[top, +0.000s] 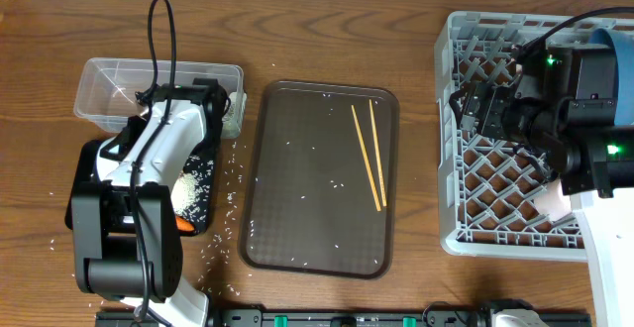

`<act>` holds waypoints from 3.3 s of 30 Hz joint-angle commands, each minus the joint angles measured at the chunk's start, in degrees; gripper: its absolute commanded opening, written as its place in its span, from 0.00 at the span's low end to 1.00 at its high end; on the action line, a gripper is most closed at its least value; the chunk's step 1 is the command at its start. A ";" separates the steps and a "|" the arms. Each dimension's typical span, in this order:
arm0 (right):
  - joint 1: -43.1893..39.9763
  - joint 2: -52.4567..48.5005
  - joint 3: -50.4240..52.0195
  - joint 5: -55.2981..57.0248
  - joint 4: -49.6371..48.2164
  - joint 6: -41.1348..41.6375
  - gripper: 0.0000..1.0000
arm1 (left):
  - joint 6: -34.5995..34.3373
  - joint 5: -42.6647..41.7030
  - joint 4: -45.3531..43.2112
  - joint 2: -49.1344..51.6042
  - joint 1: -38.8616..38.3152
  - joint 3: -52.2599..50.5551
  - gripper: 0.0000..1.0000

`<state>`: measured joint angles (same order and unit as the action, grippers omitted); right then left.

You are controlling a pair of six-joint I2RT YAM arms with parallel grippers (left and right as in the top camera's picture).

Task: Sort waste into correct bins and load items into the dishwasher rack
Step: 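Bring the bowl to center and grasp it with the right gripper, then carry the light-blue bowl right into the dish rack with the right gripper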

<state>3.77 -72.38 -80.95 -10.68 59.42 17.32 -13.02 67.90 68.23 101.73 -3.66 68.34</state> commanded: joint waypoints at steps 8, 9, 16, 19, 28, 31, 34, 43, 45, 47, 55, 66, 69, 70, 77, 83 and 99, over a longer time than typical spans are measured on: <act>-1.07 -0.17 -0.63 0.09 -0.26 -1.11 0.90 | -8.90 -17.55 5.09 -8.68 0.63 2.49 0.06; -1.07 -0.17 -0.63 0.09 -0.22 -1.11 0.89 | -8.48 -21.14 5.07 -10.51 0.31 3.02 0.06; 0.28 -0.17 -0.63 -4.44 -0.37 -1.86 0.88 | -2.23 -45.03 4.57 -26.67 -5.33 7.61 0.06; 2.73 -0.17 -0.63 -9.14 -0.48 -2.64 0.87 | -1.99 -57.09 1.27 -33.38 -9.81 7.72 0.06; 16.11 -0.17 -0.63 -12.24 -2.86 -3.13 0.85 | -1.20 -64.52 -5.97 -39.39 -23.06 7.69 0.06; 20.06 -0.17 -0.63 -15.30 -4.83 -4.37 0.81 | -2.54 -64.52 -7.13 -38.51 -26.25 7.65 0.06; 23.43 -0.28 -0.63 -15.19 -5.53 -4.11 0.80 | -2.51 -64.50 -8.68 -37.11 -28.65 7.65 0.06; 29.70 -5.97 -0.57 -9.75 -5.70 -1.90 0.65 | -2.58 -65.59 -14.29 -35.67 -31.47 7.67 0.06; 30.53 -7.74 -0.57 -9.62 -6.19 -1.92 0.60 | -2.73 -67.63 -15.52 -35.67 -31.47 7.67 0.06; 31.08 -9.35 -0.57 -8.72 -6.51 -1.90 0.50 | -2.73 -68.39 -15.91 -35.65 -31.47 7.67 0.06; 31.41 -11.63 -0.59 -1.18 -6.95 -1.49 0.01 | -2.71 -68.39 -16.20 -35.52 -31.47 7.67 0.07; 31.39 -7.34 -0.59 23.71 -3.54 2.47 0.01 | -2.71 -69.07 -19.15 -35.56 -31.47 7.67 0.98; 30.80 -6.64 -0.59 33.59 -0.31 4.20 0.01 | -2.69 -69.00 -19.56 -35.95 -31.45 7.67 0.98; 30.25 -6.43 -0.59 36.50 0.94 5.03 0.01 | -2.67 -68.98 -19.56 -36.26 -31.45 7.67 0.98; 21.73 -5.75 -0.59 53.64 9.38 13.27 0.01 | -0.48 -67.67 -19.50 -40.89 -31.39 7.67 0.98; 13.20 -6.14 -0.59 57.68 10.38 18.14 0.01 | -0.09 -66.25 -19.47 -44.37 -31.41 7.67 0.98; 10.47 -18.78 -0.61 69.83 7.02 13.49 0.01 | -0.09 -65.75 -15.08 -42.53 -31.41 7.65 0.98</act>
<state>14.22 -88.75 -80.95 55.64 65.93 31.97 -13.63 1.58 52.73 58.48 -35.16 75.37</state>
